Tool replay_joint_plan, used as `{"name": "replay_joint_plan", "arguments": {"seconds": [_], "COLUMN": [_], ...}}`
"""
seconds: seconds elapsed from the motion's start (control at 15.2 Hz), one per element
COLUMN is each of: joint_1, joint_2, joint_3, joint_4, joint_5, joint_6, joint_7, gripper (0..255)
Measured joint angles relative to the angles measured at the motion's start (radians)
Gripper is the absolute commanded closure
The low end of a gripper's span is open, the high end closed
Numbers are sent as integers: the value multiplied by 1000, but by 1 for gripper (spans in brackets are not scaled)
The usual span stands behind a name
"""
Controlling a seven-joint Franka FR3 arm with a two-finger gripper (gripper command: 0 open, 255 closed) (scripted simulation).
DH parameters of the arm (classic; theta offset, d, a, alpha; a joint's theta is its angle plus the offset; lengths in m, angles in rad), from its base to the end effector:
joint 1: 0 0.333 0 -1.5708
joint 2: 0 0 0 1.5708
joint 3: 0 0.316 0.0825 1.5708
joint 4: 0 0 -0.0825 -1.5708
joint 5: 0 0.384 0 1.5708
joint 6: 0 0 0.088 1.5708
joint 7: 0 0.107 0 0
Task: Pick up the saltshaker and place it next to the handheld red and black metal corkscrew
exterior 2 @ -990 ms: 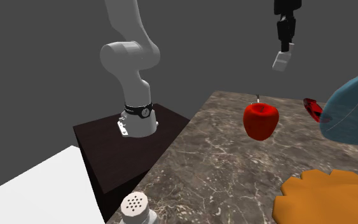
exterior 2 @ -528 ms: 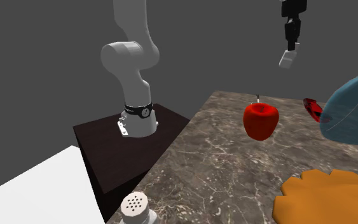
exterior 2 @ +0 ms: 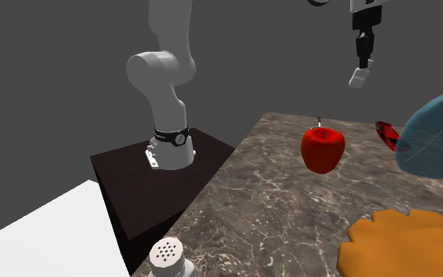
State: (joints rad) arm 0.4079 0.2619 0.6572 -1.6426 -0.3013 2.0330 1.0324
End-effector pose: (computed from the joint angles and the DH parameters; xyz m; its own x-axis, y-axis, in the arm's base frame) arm 0.3604 0.5364 0.5060 0.9738 0.0995 0.2043 0.1194 -0.9890 -0.0875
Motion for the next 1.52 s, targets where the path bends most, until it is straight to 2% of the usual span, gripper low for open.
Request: {"name": "replay_joint_plan", "arguments": {"seconds": [1.52], "joint_1": [20], "joint_2": [94], "joint_3": [-45], "joint_4": [-196], "joint_5": [-109], "joint_6": [263], "joint_7": [97], "gripper": [255]}}
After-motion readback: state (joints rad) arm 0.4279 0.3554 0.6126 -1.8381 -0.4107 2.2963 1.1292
